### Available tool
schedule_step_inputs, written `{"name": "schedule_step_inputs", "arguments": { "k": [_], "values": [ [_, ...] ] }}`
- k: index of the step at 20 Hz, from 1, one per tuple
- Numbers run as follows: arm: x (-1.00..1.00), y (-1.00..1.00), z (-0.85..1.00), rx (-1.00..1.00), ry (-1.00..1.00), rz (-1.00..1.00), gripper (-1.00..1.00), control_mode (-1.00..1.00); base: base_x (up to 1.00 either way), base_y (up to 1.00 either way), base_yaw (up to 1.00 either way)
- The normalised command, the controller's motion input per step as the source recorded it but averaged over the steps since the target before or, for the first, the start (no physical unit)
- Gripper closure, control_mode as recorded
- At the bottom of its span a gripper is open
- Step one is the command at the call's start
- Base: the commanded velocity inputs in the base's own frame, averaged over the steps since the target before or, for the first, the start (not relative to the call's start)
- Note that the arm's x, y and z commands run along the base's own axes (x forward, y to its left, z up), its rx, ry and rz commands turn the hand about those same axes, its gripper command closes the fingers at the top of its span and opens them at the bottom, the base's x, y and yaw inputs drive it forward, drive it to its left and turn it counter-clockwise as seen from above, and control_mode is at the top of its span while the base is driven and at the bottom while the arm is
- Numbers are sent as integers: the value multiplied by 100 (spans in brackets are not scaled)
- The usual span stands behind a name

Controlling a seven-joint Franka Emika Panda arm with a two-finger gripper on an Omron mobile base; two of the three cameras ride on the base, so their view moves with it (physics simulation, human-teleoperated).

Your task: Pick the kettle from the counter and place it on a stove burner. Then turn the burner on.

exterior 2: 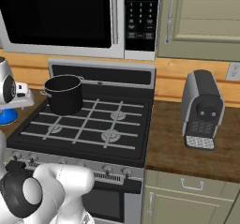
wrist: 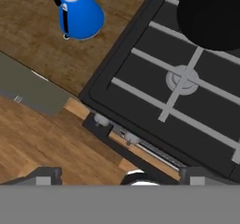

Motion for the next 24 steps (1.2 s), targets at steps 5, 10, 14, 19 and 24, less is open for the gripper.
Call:
{"name": "schedule_step_inputs", "arguments": {
  "k": [5, 10, 14, 19, 24],
  "values": [
    [3, 41, 0, -1, 0, 1, -100, -100, 0, 0, 0],
    [10, 29, 0, 0, 0, 0, -100, -100, 0, 0, 0],
    [23, 23, 0, 0, 0, -2, -100, -100, 0, 0, 0],
    [24, 26, 0, 0, 0, -2, -100, -100, 0, 0, 0],
    [50, 48, 0, 0, 0, -3, -100, -100, 0, 0, 0]
  ]
}}
